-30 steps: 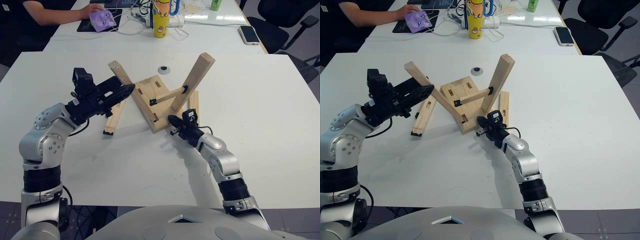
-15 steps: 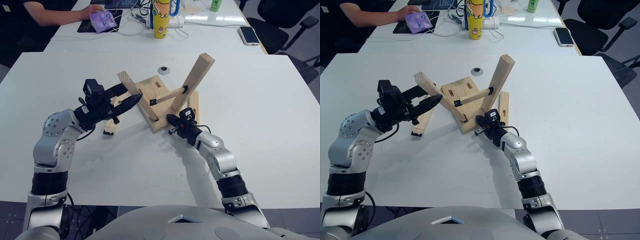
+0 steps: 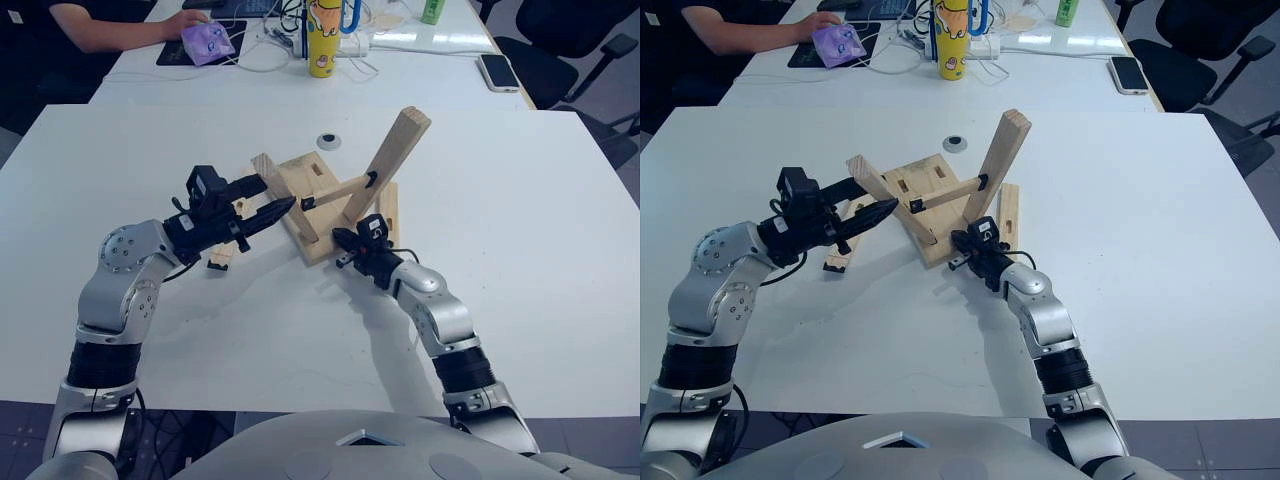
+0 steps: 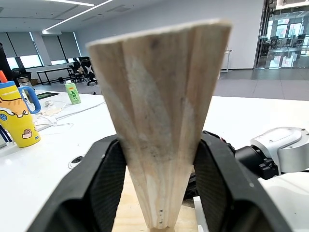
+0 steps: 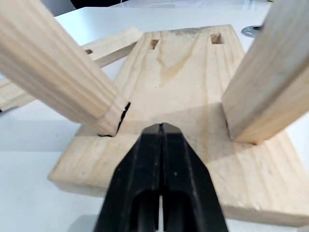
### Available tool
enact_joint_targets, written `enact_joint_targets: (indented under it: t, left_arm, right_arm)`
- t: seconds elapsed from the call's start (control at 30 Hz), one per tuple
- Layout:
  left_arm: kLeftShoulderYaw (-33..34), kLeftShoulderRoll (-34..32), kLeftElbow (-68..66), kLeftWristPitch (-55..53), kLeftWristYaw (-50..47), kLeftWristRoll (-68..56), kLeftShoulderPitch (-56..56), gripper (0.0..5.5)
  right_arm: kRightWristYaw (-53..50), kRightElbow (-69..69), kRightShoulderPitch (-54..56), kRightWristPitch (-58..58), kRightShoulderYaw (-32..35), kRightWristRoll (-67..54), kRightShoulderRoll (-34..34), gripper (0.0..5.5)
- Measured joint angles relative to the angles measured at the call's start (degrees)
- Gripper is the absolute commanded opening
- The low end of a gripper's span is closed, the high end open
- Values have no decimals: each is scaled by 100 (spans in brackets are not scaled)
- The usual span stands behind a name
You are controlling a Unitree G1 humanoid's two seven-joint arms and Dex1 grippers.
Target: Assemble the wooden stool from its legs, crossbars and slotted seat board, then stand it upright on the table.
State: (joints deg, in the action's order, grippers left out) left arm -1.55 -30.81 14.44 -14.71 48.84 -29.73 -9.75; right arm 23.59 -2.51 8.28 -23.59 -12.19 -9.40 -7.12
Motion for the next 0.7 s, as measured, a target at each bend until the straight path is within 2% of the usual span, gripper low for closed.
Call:
enact_joint_targets:
  t: [0.53,0.7]
  left_arm:
    - [-578,-106,-149,30,-318,378,-309,203]
    - [-627,-111,-172,59,-364,377,-312,203]
  right_arm:
    - [-24,-35,70,-178,-195,-4,-18,0]
    - [262,397,-375,-66,19,-476,64,0]
